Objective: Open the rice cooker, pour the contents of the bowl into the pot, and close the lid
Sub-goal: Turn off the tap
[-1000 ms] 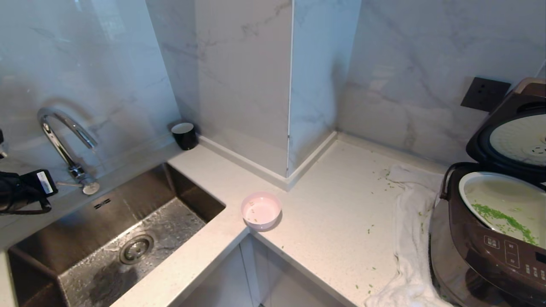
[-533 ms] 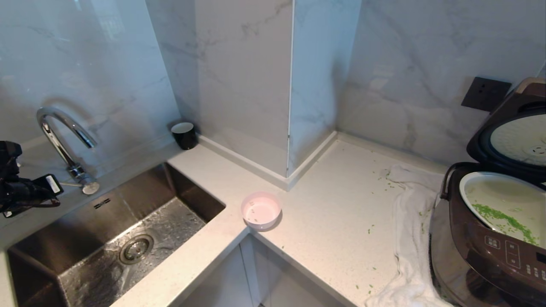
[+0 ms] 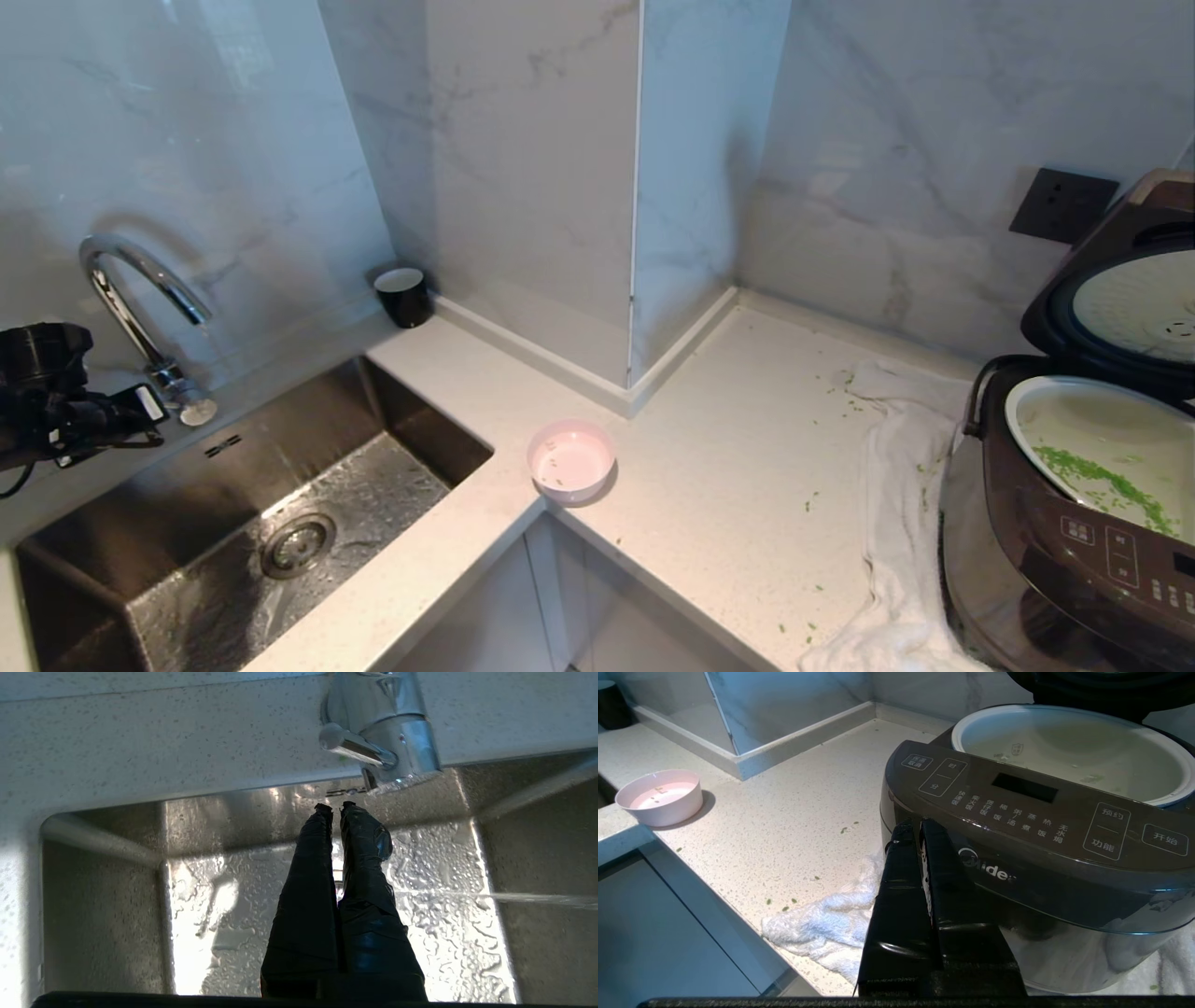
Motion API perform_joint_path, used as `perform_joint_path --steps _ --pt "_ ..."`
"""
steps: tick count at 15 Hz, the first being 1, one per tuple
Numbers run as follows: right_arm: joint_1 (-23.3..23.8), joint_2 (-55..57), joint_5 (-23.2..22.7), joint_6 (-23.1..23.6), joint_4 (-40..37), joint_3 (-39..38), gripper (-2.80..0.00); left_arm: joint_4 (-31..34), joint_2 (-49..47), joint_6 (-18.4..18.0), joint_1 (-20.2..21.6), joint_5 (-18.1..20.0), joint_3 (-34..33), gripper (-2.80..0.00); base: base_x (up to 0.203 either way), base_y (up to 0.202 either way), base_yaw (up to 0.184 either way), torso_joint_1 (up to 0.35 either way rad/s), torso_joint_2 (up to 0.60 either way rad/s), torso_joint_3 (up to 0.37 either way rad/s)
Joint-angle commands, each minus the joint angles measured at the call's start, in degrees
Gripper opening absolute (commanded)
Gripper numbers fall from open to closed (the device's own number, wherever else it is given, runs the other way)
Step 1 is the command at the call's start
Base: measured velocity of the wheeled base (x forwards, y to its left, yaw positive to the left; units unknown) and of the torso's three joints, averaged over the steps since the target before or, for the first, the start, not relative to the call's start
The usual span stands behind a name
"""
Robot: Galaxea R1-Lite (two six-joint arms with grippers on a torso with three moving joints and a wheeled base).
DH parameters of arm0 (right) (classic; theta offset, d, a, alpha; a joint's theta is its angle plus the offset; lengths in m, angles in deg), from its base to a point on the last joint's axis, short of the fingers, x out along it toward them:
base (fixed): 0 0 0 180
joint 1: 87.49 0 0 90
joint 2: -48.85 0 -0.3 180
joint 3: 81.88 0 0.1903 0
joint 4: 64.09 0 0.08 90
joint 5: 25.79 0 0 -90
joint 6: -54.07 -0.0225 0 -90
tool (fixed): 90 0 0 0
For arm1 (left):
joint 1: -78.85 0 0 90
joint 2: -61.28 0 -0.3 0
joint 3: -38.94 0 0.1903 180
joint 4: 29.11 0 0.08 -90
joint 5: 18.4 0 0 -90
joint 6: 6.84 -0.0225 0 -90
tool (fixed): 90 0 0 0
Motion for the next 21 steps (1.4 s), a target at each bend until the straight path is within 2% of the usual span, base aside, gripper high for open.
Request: perform_joint_path --steps 1,12,18,21 --pt "0.0 0.0 0.0 0.0 0.0 -1.6 -2.80 -0.2 -2.1 0.1 0.1 -0.1 1.8 -2.80 0.000 0.000 0.000 0.000 0.00 0.000" --pt "0.0 0.0 0.0 0.0 0.0 -1.5 -2.80 -0.2 -4.6 3.0 -0.1 -0.5 9.0 -2.80 0.000 0.000 0.000 0.000 0.00 0.000" --pt "0.0 0.0 0.0 0.0 0.0 -1.5 -2.80 0.0 -2.8 3.3 -0.1 -0.6 7.9 -2.80 0.000 0.000 0.000 0.000 0.00 0.000" --pt "0.0 0.0 0.0 0.0 0.0 -1.6 -2.80 -0.2 -0.4 3.4 -0.2 -0.5 4.6 -2.80 0.000 0.000 0.000 0.000 0.00 0.000"
